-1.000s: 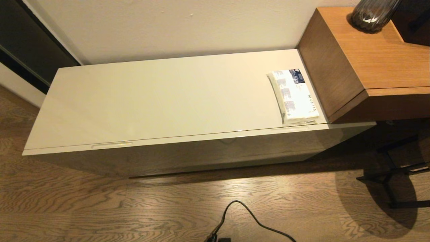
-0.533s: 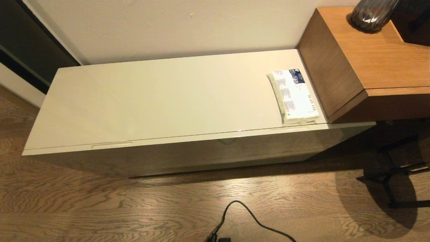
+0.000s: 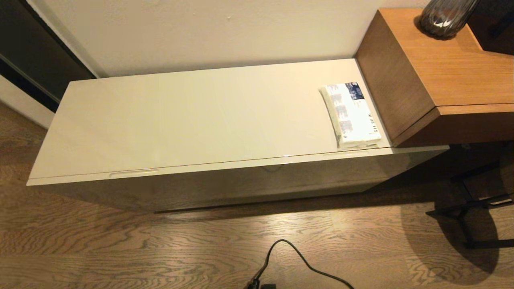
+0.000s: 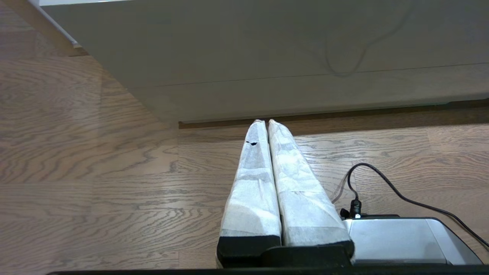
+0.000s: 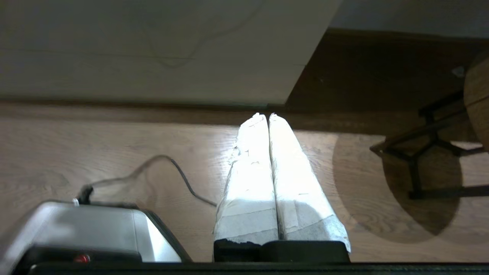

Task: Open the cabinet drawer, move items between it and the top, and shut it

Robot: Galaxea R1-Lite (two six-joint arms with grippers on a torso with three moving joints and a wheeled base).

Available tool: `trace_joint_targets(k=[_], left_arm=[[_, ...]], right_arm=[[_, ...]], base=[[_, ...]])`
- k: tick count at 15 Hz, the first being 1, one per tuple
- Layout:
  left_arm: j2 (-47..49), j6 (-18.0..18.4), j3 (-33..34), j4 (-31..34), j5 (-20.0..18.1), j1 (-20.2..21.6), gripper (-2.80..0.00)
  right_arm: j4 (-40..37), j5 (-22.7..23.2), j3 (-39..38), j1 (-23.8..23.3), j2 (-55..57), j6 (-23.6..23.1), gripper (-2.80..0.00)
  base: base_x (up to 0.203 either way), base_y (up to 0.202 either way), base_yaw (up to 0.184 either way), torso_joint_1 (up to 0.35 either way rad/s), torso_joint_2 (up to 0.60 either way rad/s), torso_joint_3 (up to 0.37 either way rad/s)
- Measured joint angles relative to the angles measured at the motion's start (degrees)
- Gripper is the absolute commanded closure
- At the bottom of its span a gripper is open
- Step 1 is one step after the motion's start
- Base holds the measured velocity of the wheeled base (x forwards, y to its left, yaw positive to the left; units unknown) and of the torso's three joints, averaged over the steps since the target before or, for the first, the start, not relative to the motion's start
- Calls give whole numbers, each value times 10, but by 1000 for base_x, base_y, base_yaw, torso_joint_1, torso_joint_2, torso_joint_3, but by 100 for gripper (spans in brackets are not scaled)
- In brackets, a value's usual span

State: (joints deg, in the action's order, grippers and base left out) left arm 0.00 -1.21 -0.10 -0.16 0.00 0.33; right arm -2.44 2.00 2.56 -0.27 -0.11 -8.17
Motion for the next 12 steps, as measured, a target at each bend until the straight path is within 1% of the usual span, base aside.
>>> trace_joint_targets(k=[3,4,6,8,10,11,12], left_arm=[[0,0,0,0,0,0,0],[0,0,0,0,0,0,0],[0,0,0,0,0,0,0],[0,0,0,0,0,0,0],[0,0,0,0,0,0,0],[0,0,0,0,0,0,0],[0,0,0,0,0,0,0]], right_arm=[[60,-1,-15,0,0,17,0],[59,-3,-20,0,0,21,0],[18,-5,-23,0,0,40,0],[19,-5,-25,0,0,45,0],[24,-5,-25,0,0,30,0],[23,-6,-25,0,0,30,0],[22,-6,-26,0,0,41,0]], base=[[0,0,0,0,0,0],[0,0,0,0,0,0],[0,0,0,0,0,0],[0,0,0,0,0,0],[0,0,0,0,0,0],[0,0,0,0,0,0],[0,0,0,0,0,0]])
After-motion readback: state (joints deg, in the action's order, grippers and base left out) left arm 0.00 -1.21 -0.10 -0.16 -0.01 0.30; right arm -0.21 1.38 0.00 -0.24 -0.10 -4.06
